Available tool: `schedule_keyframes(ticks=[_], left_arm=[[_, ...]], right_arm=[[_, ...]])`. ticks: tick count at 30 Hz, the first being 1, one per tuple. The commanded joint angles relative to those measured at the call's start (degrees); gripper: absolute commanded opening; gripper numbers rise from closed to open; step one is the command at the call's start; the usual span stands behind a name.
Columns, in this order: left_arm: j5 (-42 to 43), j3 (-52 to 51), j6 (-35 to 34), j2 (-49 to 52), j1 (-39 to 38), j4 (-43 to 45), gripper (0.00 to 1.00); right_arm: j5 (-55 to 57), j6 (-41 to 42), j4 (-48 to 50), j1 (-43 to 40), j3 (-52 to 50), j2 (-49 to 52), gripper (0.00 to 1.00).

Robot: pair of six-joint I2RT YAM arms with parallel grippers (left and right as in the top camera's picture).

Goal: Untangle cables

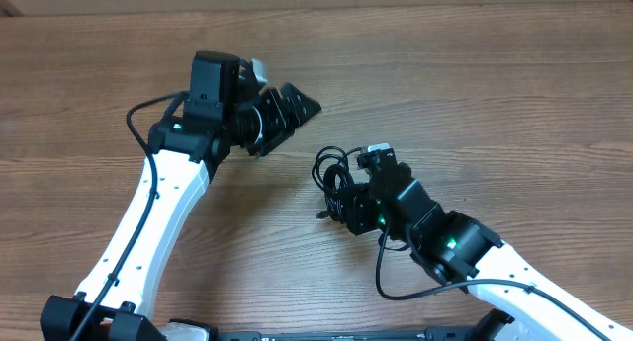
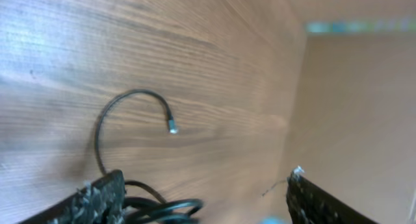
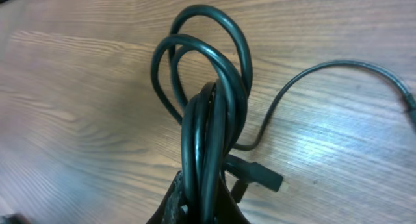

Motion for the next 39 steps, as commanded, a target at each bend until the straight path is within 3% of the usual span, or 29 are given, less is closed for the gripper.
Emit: schedule_keyframes(ticks=[1, 3, 7, 11, 14, 26, 34, 36, 37, 38, 39], left_arm=[[4.2, 0.8, 27.9, -1.9, -0.4, -7.9, 0.79], [-1.3, 0.6, 32.4, -1.9, -3.3, -15.2, 0.76], [-9.3, 0.3, 33.6, -1.8, -10.8, -15.8, 0.72], [-23.5, 0.2, 24.5, -1.4, -15.1, -16.6, 0.59], [-28.9, 0.2, 19.9, -1.0, -15.8, -17.4, 0.52], [-29.9, -1.6, 17.1, -1.0, -16.1, -19.4, 0.55], [-24.3, -7.7, 11.8, -0.9, -16.8, -11.3, 0.56], [-25.1, -8.2, 9.7, -0.7, -16.8, -10.8, 0.46], [-26.5, -8.3, 8.2, -0.7, -16.8, -11.0, 0.16], [-27.7, -8.3, 7.7, -0.6, -16.8, -11.2, 0.04], [-28.8, -8.2, 7.8, -0.7, -16.7, -11.0, 0.04]], right_arm=[[-11.5, 2.9, 0.3, -3.5, 0.7, -1.3, 0.04], [-17.2, 2.9, 0.3, -5.9, 0.7, -1.3, 0.04], [-21.5, 3.9, 0.3, -8.0, 0.7, -1.3, 0.04], [-23.2, 4.0, 0.3, -8.6, 0.7, -1.3, 0.04], [-23.1, 4.0, 0.3, -8.6, 0.7, -1.3, 0.04], [-22.9, 4.2, 0.6, -8.6, 0.7, -1.3, 0.04], [-22.9, 5.7, 0.8, -8.6, 0.7, -1.3, 0.04], [-22.9, 5.7, 0.8, -8.6, 0.7, -1.3, 0.04], [-22.9, 5.7, 0.7, -8.6, 0.7, -1.3, 0.04], [-22.9, 5.7, 0.7, -8.6, 0.7, -1.3, 0.04], [-22.1, 5.7, 0.7, -8.6, 0.7, -1.3, 0.04]])
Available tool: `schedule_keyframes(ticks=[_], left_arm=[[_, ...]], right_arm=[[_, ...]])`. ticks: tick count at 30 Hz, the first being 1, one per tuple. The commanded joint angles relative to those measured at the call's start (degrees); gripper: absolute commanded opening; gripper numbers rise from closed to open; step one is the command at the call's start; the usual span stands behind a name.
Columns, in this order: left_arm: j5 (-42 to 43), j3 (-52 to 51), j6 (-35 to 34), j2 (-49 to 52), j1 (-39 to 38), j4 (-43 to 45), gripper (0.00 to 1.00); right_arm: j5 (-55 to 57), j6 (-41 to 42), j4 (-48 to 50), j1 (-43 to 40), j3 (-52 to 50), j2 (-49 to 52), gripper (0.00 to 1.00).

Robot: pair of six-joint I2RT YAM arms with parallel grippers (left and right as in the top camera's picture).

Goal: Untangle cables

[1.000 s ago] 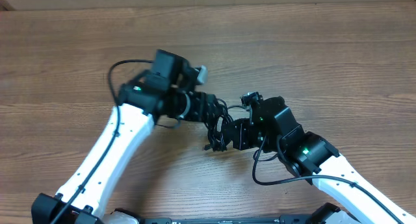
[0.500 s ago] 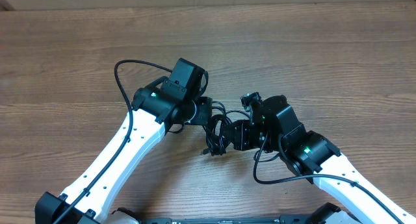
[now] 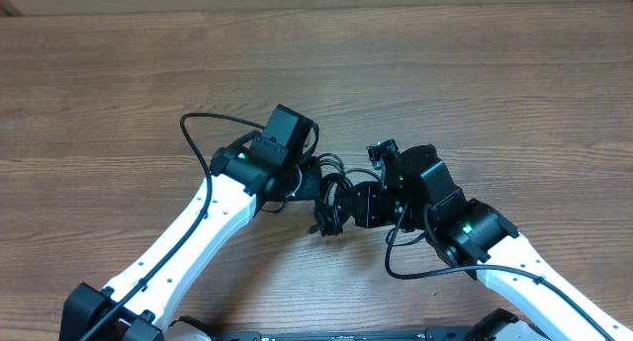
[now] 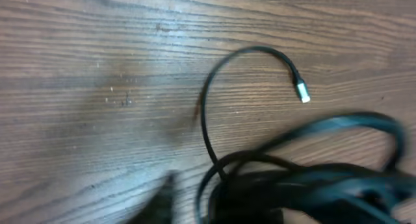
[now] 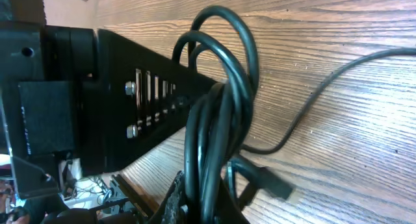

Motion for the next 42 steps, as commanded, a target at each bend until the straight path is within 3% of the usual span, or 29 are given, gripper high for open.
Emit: schedule_keyframes(ticks=[1, 9, 11, 16, 20, 24, 35, 38, 42], left_arm=[[-3.1, -0.5, -2.9, -0.2, -0.3, 0.7, 0.04], [-5.7, 7.8, 0.8, -1.9, 0.9, -2.7, 0.04], [-11.0, 13.7, 4.0, -1.9, 0.9, -10.5, 0.04], [-18.1, 21.1, 9.7, -1.9, 0.9, -20.5, 0.04], [-30.1, 23.2, 10.6, -1.9, 0.9, -23.0, 0.04], [-36.0, 23.2, 8.2, -1.8, 0.9, -22.2, 0.04], [-37.0, 22.6, 3.0, 2.7, 0.9, -19.2, 0.05], [-42.5, 22.6, 0.2, 2.7, 0.9, -19.3, 0.04], [-56.4, 22.6, -6.1, 2.7, 1.8, -20.1, 0.05]], right_arm=[[0.6, 0.2, 0.6, -0.1, 0.7, -1.3, 0.04], [1.6, 0.2, 0.6, -0.1, 0.6, -1.3, 0.04], [3.9, 0.2, -0.5, -0.1, 0.6, -1.3, 0.04], [9.6, 0.2, -4.4, -0.1, 0.6, -1.3, 0.04], [9.3, 1.2, -5.2, -0.1, 0.6, -1.3, 0.04], [5.5, 1.7, -5.3, -0.1, 0.6, -1.3, 0.04], [-0.5, 1.7, -5.4, -0.1, 0.6, -1.3, 0.04], [-1.7, 1.7, -5.4, -0.1, 0.6, -1.3, 0.04], [-2.2, 1.7, -6.0, -0.1, 0.6, -1.3, 0.04]])
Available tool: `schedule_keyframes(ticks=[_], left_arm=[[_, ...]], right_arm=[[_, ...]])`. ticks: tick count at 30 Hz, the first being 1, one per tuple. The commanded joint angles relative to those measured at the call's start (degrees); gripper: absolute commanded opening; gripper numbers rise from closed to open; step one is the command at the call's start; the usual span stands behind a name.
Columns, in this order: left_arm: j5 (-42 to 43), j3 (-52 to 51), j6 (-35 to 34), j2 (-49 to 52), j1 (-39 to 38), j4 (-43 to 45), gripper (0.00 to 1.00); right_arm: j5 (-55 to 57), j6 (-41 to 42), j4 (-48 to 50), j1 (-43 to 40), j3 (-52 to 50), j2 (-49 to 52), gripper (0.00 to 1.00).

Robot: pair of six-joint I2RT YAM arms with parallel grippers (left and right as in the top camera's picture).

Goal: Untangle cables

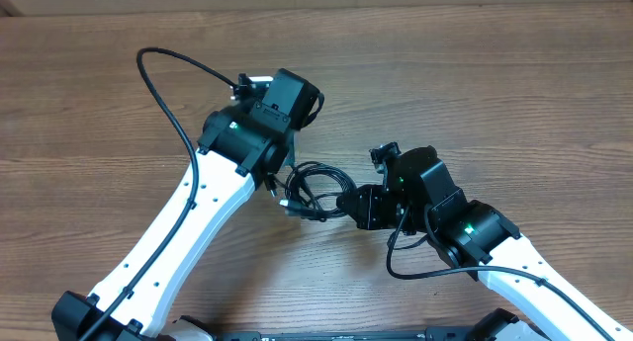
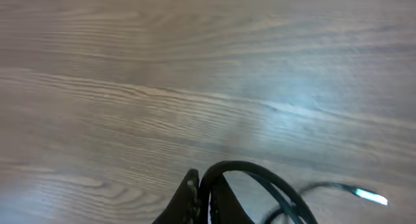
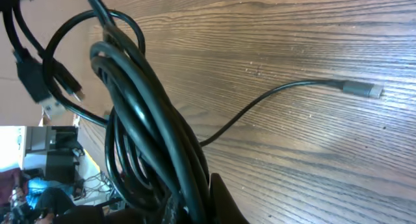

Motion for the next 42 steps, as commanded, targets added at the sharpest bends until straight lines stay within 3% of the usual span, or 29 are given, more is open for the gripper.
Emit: schedule_keyframes(ticks=[1, 4, 6, 10, 14, 16, 17, 18, 20, 23, 26, 29, 32, 35, 39, 42], left_arm=[[-19.8, 1.9, -9.5, -0.3, 3.3, 0.5, 0.04], [-3.9, 2.0, -12.8, -0.3, 8.7, 1.0, 0.04], [16.9, 2.0, -10.5, -0.3, 15.2, 3.2, 0.04], [55.0, 2.0, 8.7, -0.3, 24.1, 10.7, 0.04], [76.6, 2.0, 22.2, -0.3, 25.7, 11.6, 0.04], [76.5, 2.0, 25.0, -0.3, 25.0, 10.6, 0.05], [71.6, 2.0, 24.7, -0.3, 24.9, 9.9, 0.17], [65.4, 2.0, 22.7, -0.3, 24.9, 9.2, 0.53], [52.3, 2.0, 13.9, -0.3, 24.9, 7.1, 0.88], [46.4, 2.0, 6.2, -0.3, 24.9, 4.5, 1.00], [48.9, 2.0, 6.1, -0.3, 24.4, 2.7, 0.98], [52.3, 1.8, 6.0, -0.3, 22.7, 0.2, 0.85], [52.6, 1.3, 4.7, -0.3, 19.5, -0.2, 0.81], [51.1, 0.6, -1.4, 0.5, 15.0, -0.1, 0.74], [47.7, -0.8, -10.3, 2.6, 11.6, -0.4, 0.76], [48.4, -3.0, -15.8, 4.9, 10.9, 0.0, 0.69]], right_arm=[[-1.8, -0.2, -2.2, -0.2, 0.4, -0.8, 0.04], [1.4, -0.2, -3.9, -0.2, 0.4, -0.8, 0.04], [4.6, -0.2, -5.7, -0.2, 0.4, -0.8, 0.04], [9.1, -0.2, -6.4, -0.2, 0.4, -0.7, 0.04], [9.2, -0.2, -3.1, -0.2, 0.4, 0.9, 0.05], [9.2, -0.2, -2.5, -0.2, 0.4, 1.7, 0.05], [9.2, -0.2, -2.8, -0.2, 0.4, 1.9, 0.05], [9.2, -0.2, -3.0, -0.2, 0.4, 1.9, 0.05], [9.1, -0.2, -3.6, -0.2, 0.4, 1.9, 0.05], [9.2, -0.2, -3.5, -0.2, 0.4, 1.9, 0.05], [9.2, -0.2, -3.1, -0.2, 0.4, 1.9, 0.05], [9.2, -0.2, -2.9, -0.2, 0.4, 1.9, 0.05], [8.9, -0.2, -2.8, -0.2, 0.4, 1.9, 0.05], [8.9, -0.2, -2.9, -0.2, 0.4, 1.9, 0.05], [8.0, -0.2, -2.9, -0.2, 0.4, 1.9, 0.05], [7.9, -0.2, -2.9, -0.2, 0.4, 1.9, 0.05]])
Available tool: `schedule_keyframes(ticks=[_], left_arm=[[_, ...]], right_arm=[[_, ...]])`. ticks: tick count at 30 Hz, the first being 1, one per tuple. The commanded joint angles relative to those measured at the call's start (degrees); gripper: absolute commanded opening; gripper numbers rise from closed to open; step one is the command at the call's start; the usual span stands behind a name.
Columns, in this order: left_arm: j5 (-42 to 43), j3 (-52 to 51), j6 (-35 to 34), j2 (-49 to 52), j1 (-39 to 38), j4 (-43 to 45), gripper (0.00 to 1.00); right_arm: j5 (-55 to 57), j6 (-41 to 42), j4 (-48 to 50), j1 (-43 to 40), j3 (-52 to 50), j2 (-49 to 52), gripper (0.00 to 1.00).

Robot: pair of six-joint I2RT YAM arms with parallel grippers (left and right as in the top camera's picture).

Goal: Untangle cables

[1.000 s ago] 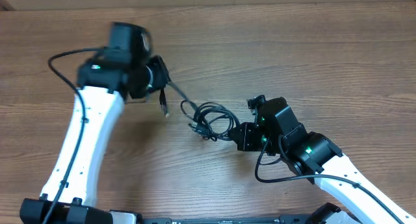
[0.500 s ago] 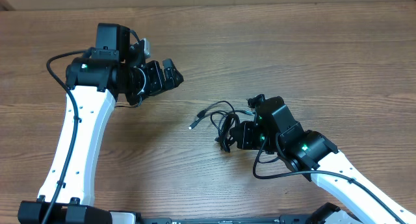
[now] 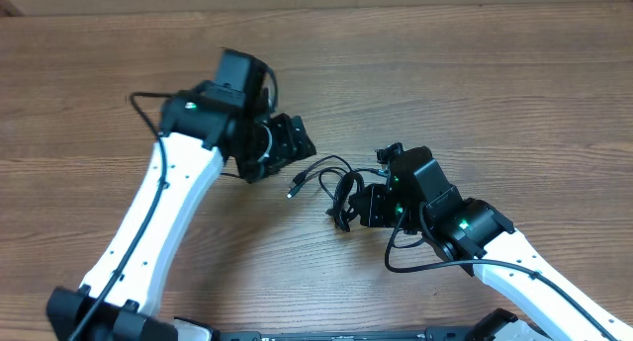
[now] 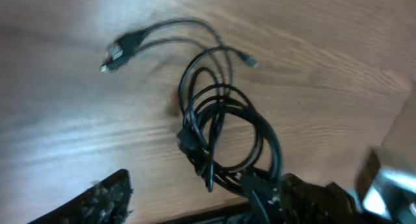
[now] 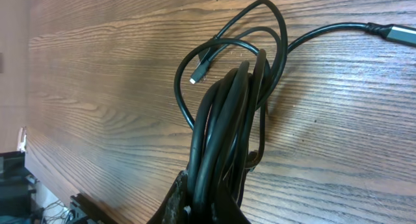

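Observation:
A coiled bundle of black cables (image 3: 345,197) lies mid-table. My right gripper (image 3: 362,207) is shut on its near side, and in the right wrist view the coils (image 5: 227,120) rise from between the fingers (image 5: 195,198). A thin cable's two ends run out to the left of the bundle; one plug (image 3: 293,191) rests on the wood, also seen as a plug (image 4: 116,52) in the left wrist view. My left gripper (image 3: 292,143) hangs open up and left of the bundle (image 4: 221,136), holding nothing.
Bare wooden table (image 3: 514,94) lies all round. Another thin connector (image 5: 395,32) lies on the wood to the right of the bundle. The two arms' black supply cables loop beside each arm.
My left gripper was shut on a thin cable loop beside the bundle; now it is open and higher, up and to the left. The thin cable's ends lie loose left of the bundle.
First my left gripper hung open far up-left while the right held the bundle. Then the left was at the bundle, then shut on a thin strand to the bundle's left. Now it is open and the strand's ends lie outside the coils; the right still holds them.

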Motion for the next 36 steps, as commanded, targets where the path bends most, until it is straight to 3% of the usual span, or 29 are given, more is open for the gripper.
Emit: schedule_keyframes(ticks=[1, 13, 14, 16, 18, 20, 28, 33, 36], left_arm=[[-1.1, -3.5, -11.0, 4.3, -0.6, 0.3, 0.68], [8.0, -6.9, -13.2, 15.4, -6.1, 10.7, 0.62], [7.9, -6.9, -13.7, 15.8, -6.7, 11.5, 0.57], [7.9, -6.9, -14.0, 16.9, -8.2, 12.4, 0.37], [7.9, -6.9, -14.0, 17.4, -9.0, 12.5, 0.27], [7.9, -6.9, -13.9, 17.6, -9.6, 12.2, 0.04], [7.3, -2.1, -3.3, 14.8, -5.0, 9.8, 0.05], [7.8, 1.5, 4.7, 9.0, 0.0, 6.4, 0.04], [11.0, 1.5, 10.0, 5.5, 1.0, 6.6, 0.04]], right_arm=[[-0.7, -0.2, 0.6, -0.2, -0.3, -0.1, 0.05], [-0.7, -0.2, 1.1, -0.2, -0.3, -0.1, 0.05], [-0.7, -0.2, 1.1, -0.2, -0.3, -0.1, 0.05], [-0.7, -0.2, 1.1, -0.2, -0.3, -0.1, 0.05], [-0.7, -0.2, 1.1, -0.2, -0.3, -0.1, 0.05], [-0.7, -0.2, 1.0, -0.2, -0.3, -0.1, 0.05], [4.3, -0.1, -3.1, -0.2, -0.3, -0.1, 0.05], [13.7, 8.0, -9.3, -0.2, -0.3, -0.1, 0.04], [14.6, 8.6, -9.7, -0.2, -0.3, -0.1, 0.05]])
